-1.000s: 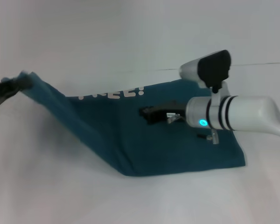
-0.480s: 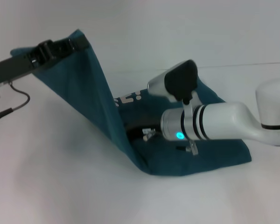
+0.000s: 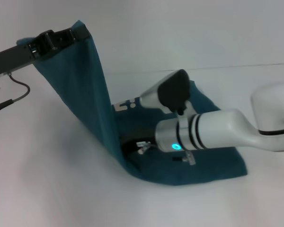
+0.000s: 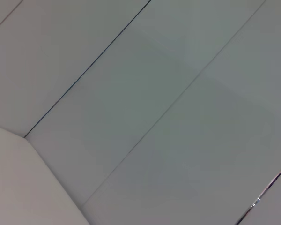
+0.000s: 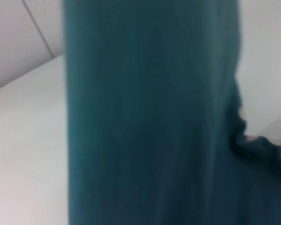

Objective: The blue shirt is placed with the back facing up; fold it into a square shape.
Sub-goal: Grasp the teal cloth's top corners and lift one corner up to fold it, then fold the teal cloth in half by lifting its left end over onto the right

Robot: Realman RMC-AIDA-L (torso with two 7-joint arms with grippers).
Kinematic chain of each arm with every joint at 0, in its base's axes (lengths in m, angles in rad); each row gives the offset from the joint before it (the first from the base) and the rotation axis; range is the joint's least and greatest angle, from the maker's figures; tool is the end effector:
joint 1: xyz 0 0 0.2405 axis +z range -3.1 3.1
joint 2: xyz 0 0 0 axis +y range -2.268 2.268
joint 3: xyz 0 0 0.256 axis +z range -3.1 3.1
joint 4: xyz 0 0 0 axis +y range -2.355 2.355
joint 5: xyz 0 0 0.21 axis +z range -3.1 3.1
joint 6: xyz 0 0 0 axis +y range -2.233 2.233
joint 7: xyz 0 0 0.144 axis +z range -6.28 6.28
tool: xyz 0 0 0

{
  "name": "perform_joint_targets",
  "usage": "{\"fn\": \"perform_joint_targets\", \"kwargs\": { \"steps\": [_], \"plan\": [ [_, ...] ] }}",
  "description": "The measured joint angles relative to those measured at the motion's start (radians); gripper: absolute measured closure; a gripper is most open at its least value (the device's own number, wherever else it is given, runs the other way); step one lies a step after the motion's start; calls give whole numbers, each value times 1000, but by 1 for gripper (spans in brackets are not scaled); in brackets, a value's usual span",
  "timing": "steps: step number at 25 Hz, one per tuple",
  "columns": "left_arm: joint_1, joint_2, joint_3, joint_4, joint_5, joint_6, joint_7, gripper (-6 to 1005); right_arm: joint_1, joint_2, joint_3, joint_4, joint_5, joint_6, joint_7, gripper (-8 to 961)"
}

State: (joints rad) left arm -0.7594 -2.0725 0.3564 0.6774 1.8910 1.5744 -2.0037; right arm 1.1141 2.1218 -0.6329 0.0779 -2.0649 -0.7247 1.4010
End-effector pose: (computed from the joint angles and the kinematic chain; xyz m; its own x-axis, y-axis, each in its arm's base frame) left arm -0.1881 0.4014 0.0623 0.2746 0.5596 0.7819 0.7301 -0.6505 0.2092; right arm 0.1657 0.3972 -0.1479 0.7968 -0.5283 -0.2931 -0.5954 -0.7691 -0.2323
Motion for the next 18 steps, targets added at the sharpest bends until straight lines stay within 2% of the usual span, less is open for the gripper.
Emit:
{"fn": "perform_joint_targets", "kwargs": {
  "steps": [6, 9, 15, 16, 18],
  "plan": [
    [-1, -2, 12, -3, -6, 0, 3, 977, 67, 1, 20, 48, 1, 7, -1, 955],
    [-1, -9, 13, -6, -9, 1, 10, 973, 64, 1, 47, 52, 2, 8, -1, 955],
    [-3, -41, 32, -21, -24, 1, 33, 964, -36, -9, 123, 4, 8, 4, -1, 955],
    [-4, -50, 42, -27, -34, 1, 40, 962, -81, -10, 161, -29, 9, -3, -1, 955],
    [-5, -70, 77, -33, -66, -1, 52, 959, -101, -10, 177, -48, 9, -7, -1, 955]
  ]
}}
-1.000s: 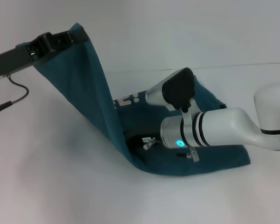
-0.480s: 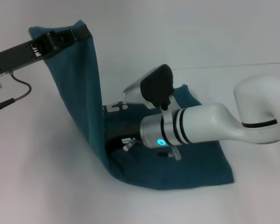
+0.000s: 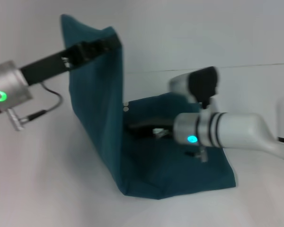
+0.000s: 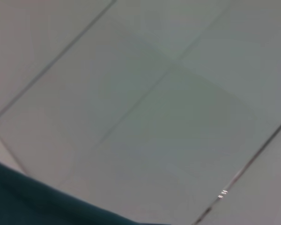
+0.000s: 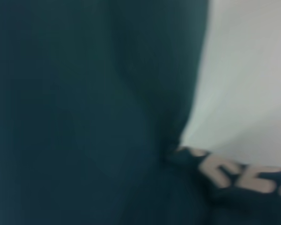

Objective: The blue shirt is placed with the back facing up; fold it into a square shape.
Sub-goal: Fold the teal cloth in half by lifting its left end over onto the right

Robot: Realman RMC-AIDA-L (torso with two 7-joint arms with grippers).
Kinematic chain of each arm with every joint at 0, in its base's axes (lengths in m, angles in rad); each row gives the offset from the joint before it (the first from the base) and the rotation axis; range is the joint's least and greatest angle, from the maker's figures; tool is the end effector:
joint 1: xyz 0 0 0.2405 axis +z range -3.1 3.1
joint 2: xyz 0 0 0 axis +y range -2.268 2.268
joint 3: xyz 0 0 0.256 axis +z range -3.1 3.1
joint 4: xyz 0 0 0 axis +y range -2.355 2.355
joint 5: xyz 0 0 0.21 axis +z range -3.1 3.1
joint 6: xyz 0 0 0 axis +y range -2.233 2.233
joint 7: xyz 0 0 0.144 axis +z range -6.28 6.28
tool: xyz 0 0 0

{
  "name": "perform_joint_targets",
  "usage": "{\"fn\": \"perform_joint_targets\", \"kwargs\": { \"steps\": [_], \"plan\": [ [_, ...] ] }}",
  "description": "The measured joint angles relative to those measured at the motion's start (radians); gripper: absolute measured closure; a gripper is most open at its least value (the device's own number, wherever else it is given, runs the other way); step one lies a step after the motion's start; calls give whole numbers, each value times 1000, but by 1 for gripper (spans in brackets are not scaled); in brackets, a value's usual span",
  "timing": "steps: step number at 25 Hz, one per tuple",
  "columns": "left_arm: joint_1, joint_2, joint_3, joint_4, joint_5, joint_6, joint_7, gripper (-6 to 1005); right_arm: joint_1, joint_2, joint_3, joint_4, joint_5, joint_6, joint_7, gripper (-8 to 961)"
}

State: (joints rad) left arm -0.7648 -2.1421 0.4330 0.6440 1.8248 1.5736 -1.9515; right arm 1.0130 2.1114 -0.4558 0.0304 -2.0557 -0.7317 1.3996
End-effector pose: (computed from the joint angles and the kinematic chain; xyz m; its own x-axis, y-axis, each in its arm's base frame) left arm -0.1660 0.3910 0.0245 0.2727 0.5806 0.7672 0.6710 -0.6862 0.2808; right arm 0.1914 0.4059 -0.1277 0.6494 -0.6069 -0.4582 -0.7465 -0.6236 -0.2320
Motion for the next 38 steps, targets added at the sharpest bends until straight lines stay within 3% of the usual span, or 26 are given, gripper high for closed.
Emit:
{"fn": "perform_joint_targets", "kwargs": {
  "steps": [3, 7, 8, 15, 16, 17, 20, 22, 24, 31, 38],
  "plan": [
    [-7, -26, 69, -30, -55, -16, 26, 955, -61, -8, 32, -67, 1, -30, 5, 955],
    [-18, -27, 110, -80, -99, -34, 52, 949, -163, -14, 38, -208, 1, -143, 66, 954],
    [-54, -29, 164, -217, -180, -101, 145, 947, -184, -15, 34, -248, 1, -168, 89, 954],
    [-191, -33, 140, -646, -279, -264, 480, 936, -338, -31, 25, -531, -4, -336, 228, 953],
    [-191, -33, 140, -646, -279, -264, 480, 935, -351, -37, 21, -555, -4, -343, 238, 953],
    [-228, -34, 75, -791, -281, -324, 619, 933, -360, -43, 18, -569, -4, -348, 245, 953],
    [-245, -34, -36, -944, -266, -400, 795, 929, -368, -69, 13, -578, -4, -351, 252, 953],
    [-229, -34, -131, -1029, -225, -443, 907, 926, -368, -75, 6, -579, -5, -346, 251, 952],
    [-218, -34, -172, -1053, -192, -458, 947, 923, -366, -77, -2, -582, -5, -339, 246, 952],
    [-142, -34, -388, -1110, 120, -469, 1029, 912, -357, -88, -39, -582, -7, -328, 255, 951],
    [-106, -35, -456, -1092, 276, -417, 971, 662, -359, -102, -98, -584, -7, -323, 334, 951]
  ]
}}
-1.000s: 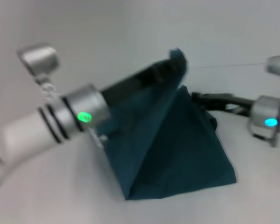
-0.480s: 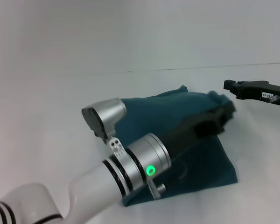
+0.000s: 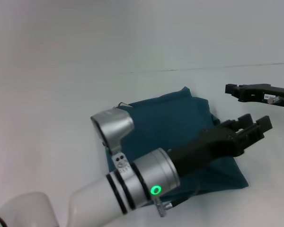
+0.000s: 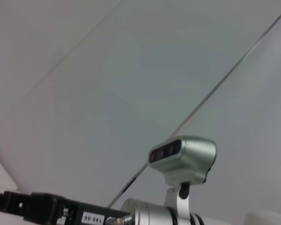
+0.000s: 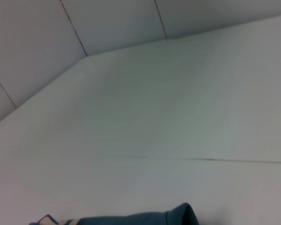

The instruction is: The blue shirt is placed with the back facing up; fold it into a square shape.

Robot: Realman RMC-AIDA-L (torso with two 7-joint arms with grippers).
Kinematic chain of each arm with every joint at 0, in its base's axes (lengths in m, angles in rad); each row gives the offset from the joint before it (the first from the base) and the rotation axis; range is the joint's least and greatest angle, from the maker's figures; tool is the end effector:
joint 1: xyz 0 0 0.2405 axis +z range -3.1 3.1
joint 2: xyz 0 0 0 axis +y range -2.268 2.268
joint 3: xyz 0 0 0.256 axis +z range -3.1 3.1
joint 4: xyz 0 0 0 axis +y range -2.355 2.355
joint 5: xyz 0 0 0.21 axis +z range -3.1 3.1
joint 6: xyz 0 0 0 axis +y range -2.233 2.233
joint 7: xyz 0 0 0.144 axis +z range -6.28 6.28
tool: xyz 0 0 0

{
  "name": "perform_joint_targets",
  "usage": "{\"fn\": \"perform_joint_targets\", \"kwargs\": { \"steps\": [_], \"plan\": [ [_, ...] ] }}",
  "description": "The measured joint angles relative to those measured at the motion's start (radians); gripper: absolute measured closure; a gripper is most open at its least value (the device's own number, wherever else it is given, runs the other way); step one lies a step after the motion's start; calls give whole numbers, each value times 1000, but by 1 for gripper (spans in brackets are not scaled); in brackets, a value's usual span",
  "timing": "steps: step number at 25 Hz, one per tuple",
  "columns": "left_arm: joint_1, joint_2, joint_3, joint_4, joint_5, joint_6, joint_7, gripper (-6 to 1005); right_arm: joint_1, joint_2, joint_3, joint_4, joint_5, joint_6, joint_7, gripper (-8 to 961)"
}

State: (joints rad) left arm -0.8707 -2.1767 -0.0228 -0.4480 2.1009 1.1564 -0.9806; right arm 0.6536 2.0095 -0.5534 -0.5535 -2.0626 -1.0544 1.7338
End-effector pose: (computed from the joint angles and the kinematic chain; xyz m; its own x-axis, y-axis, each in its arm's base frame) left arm -0.0945 0.2949 -0.1690 0.2748 0.5986 0.7524 0.6157 -0.7106 0.3405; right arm 0.2984 0.4113 0.0395 0.5589 -0.5559 -0.6154 -0.8261 -0.4380 -0.3546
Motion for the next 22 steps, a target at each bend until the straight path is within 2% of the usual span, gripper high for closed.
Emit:
{"fn": "perform_joint_targets", "kwargs": {
  "steps": [5, 7, 11, 18, 22],
  "plan": [
    [30, 4, -12, 125, 61, 118, -99, 518, -4, -26, -30, 0, -2, -21, 83, 950],
    [47, 6, -5, 218, 75, 189, -132, 460, -6, -37, -33, 0, -2, -45, 114, 924],
    [71, 9, 10, 304, 76, 245, -141, 288, -9, -64, -33, 7, -2, -90, 195, 873],
    [141, 11, 19, 517, 77, 375, -213, 63, -8, -79, -52, 22, -3, -122, 316, 578],
    [169, 14, 55, 634, 77, 415, -256, 63, 8, -78, -54, 54, -3, -107, 328, 419]
  ]
}}
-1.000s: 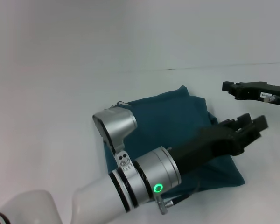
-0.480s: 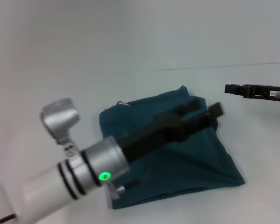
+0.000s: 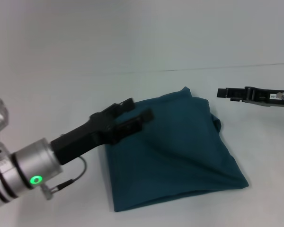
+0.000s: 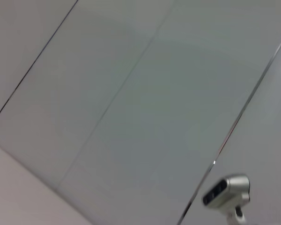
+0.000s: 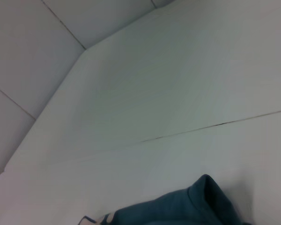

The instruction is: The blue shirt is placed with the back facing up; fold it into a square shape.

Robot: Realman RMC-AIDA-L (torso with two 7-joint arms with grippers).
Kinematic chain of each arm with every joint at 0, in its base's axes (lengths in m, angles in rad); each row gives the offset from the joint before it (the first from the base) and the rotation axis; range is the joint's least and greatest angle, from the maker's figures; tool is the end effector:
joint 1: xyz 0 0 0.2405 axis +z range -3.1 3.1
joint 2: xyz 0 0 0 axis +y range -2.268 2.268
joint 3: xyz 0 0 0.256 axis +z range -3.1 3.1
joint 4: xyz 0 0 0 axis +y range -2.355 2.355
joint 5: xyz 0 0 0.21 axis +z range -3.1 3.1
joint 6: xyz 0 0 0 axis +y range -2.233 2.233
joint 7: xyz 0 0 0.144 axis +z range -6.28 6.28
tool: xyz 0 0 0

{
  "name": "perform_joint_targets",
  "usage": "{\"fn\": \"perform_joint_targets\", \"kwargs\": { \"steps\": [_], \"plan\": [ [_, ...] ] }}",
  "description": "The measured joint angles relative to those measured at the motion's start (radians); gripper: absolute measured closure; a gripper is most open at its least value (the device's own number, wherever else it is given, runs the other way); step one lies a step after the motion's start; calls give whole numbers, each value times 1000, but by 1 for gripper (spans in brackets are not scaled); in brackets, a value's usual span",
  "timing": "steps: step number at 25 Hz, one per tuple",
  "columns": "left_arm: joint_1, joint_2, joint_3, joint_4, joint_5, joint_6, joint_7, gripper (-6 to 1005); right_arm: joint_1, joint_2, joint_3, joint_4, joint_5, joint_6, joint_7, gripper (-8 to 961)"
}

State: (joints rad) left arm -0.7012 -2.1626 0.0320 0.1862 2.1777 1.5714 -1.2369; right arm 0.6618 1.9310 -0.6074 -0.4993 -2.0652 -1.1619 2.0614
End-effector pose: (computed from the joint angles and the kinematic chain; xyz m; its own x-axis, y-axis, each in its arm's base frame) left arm -0.2079 0.3286 -0.0637 0.3654 0.4255 0.8279 0.6118 -0.7801 0.1309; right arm 0.2983 0.4062 0.0509 0.3123 -0.7201 -0.6196 -0.9446 -0.3045 -0.1222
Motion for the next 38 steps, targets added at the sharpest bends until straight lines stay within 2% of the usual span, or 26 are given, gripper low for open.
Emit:
{"fn": "perform_joint_targets", "kwargs": {
  "steps": [5, 8, 10, 14, 20, 32, 38],
  "plan": [
    [33, 14, 124, 152, 0, 56, -38, 63, 23, 6, -10, 30, 0, 47, 34, 299],
    [49, 33, 201, 207, -6, 75, -38, 63, 41, 8, -34, 57, 1, 93, 59, 226],
    [53, 39, 217, 224, -7, 79, -36, 63, 54, 10, -45, 71, 1, 118, 70, 178],
    [55, 43, 218, 232, -8, 73, -33, 63, 82, 19, -62, 99, 1, 175, 75, 187],
    [51, 43, 214, 234, -10, 68, -32, 63, 109, 46, -76, 104, 1, 257, 75, 187],
    [51, 48, 218, 235, -12, 42, -36, 62, 105, 50, -79, 140, 2, 297, 68, 242],
    [49, 49, 219, 236, -12, 42, -34, 62, 112, 70, -78, 141, 2, 312, 60, 278]
  ]
}}
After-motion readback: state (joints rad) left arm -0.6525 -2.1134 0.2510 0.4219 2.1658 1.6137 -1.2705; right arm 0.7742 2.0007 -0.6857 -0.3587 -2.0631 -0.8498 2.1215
